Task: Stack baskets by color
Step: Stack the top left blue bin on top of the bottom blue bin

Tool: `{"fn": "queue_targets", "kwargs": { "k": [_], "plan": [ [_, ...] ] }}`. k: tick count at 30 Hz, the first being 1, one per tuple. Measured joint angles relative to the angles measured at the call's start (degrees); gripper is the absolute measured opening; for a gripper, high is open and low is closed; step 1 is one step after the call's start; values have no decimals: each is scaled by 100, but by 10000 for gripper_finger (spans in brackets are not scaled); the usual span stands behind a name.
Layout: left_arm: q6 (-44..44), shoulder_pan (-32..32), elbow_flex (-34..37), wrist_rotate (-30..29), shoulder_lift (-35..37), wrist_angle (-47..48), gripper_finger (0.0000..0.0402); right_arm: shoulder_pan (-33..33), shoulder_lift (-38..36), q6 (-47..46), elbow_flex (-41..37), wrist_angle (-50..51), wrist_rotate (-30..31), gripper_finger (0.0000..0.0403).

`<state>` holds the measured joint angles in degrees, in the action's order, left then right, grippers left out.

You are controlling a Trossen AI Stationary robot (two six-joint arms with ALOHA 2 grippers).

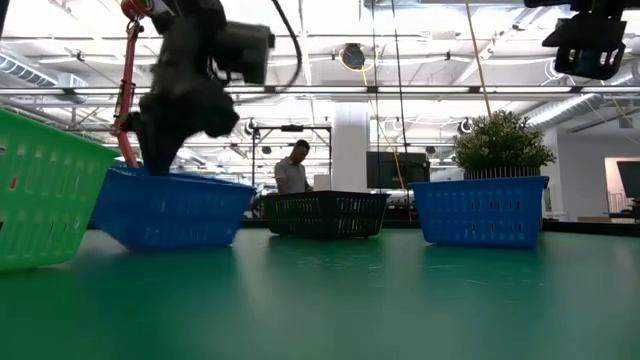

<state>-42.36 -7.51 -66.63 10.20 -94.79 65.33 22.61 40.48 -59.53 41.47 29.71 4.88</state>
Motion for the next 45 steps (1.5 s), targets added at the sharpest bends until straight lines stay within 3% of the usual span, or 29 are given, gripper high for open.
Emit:
{"fn": "queue_targets", "kwargs": {
  "k": [7, 13, 19, 23, 32, 45],
  "plan": [
    [745, -249, -357, 55, 1024, 802, 7, -199, 4, 15, 0, 4, 5, 176],
    [1574, -531, -770, 554, 1798, 1555, 7, -386, 4, 20, 0, 1, 4, 176],
    [2951, -595, -1370, 1003, 2186, 2269, 7, -543, 6, 64, 0, 5, 5, 176],
    [3393, -469, -1680, 1169, 2285, 2461, 7, -612, 6, 114, 0, 7, -1, 176],
    [3560, 594, -1814, 1548, 2571, 2487, 7, -614, 6, 222, 0, 6, -4, 176],
    [2993, 2206, -1771, 1363, 2624, 2462, 7, -616, 6, 455, 0, 4, 285, 176]
  ]
}}
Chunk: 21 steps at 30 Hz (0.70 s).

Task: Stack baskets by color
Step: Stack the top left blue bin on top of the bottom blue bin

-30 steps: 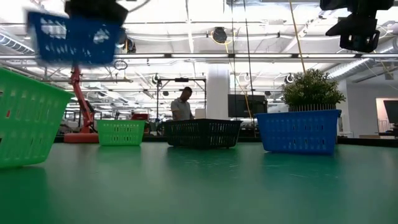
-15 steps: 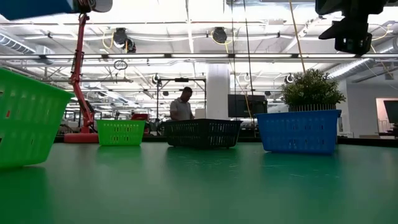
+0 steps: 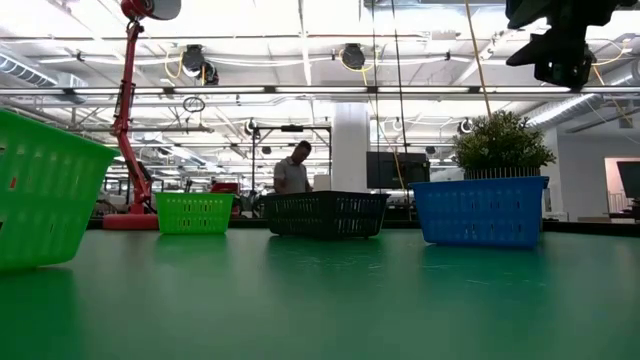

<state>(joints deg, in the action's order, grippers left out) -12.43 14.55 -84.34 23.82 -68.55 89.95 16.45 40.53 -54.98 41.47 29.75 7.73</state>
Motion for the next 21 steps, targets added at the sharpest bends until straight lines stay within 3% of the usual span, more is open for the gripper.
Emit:
{"fn": "queue_targets", "kwargs": {
  "k": [7, 21],
  "plan": [
    [-173, 505, 600, -45, -2, -264, 7, 0, 0, 0, 0, -3, 4, 176],
    [-1075, 1296, 2303, 23, -5, -2274, 8, 2, 0, -152, 0, -263, 5, 176]
  ]
}}
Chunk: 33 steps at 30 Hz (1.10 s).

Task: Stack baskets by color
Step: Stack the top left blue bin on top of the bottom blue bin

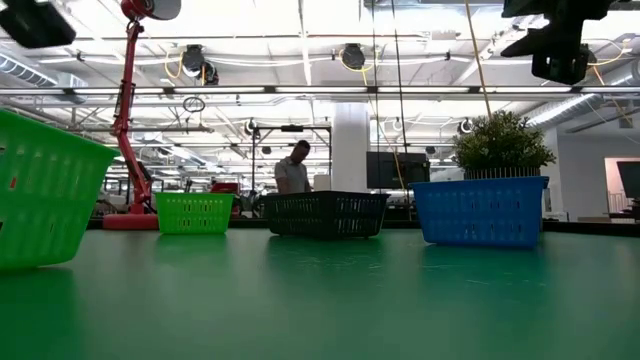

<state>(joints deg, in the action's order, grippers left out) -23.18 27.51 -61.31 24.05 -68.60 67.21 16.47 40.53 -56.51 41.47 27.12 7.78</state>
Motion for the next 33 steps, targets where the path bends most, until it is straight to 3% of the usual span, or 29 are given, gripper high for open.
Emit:
{"fn": "queue_targets", "kwargs": {
  "k": [16, 33],
  "plan": [
    [-1128, 641, 1074, 70, -1, -1408, 7, 2, 0, 17, 0, -64, 149, 176],
    [-1169, 714, 1658, -10, 0, -1814, 14, 0, 0, 19, 0, -227, 159, 176]
  ]
}}
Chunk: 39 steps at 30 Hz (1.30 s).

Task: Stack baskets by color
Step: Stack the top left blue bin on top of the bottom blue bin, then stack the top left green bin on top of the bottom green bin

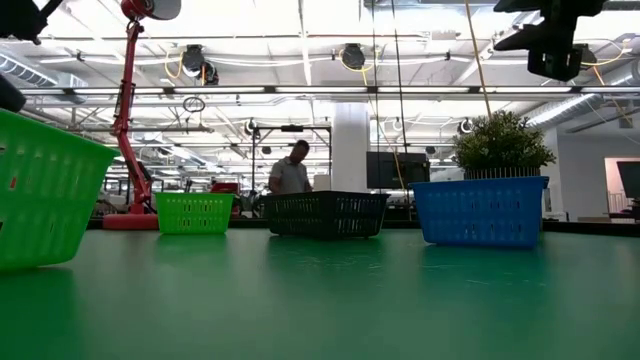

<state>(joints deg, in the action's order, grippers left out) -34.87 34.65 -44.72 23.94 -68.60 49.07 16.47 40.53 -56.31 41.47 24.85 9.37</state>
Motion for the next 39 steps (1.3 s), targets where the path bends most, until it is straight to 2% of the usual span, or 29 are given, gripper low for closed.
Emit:
{"fn": "queue_targets", "kwargs": {
  "k": [6, 16, 23, 30, 39],
  "plan": [
    [-44, 0, 141, -54, -2, -143, 22, 2, 0, 0, 0, -21, 2, 176],
    [-199, 0, 174, -149, 0, -252, 97, 2, 0, -2, 0, -21, 4, 176],
    [-658, -74, -112, 354, 0, -226, 150, 0, 2, -129, 0, -21, 7, 176],
    [-595, -358, -741, 290, 0, -14, 156, -34, 2, -151, -1, -246, 50, 176],
    [231, -1215, -1462, -512, 0, 1040, 156, -328, 78, -164, -2, -1098, 435, 176]
  ]
}}
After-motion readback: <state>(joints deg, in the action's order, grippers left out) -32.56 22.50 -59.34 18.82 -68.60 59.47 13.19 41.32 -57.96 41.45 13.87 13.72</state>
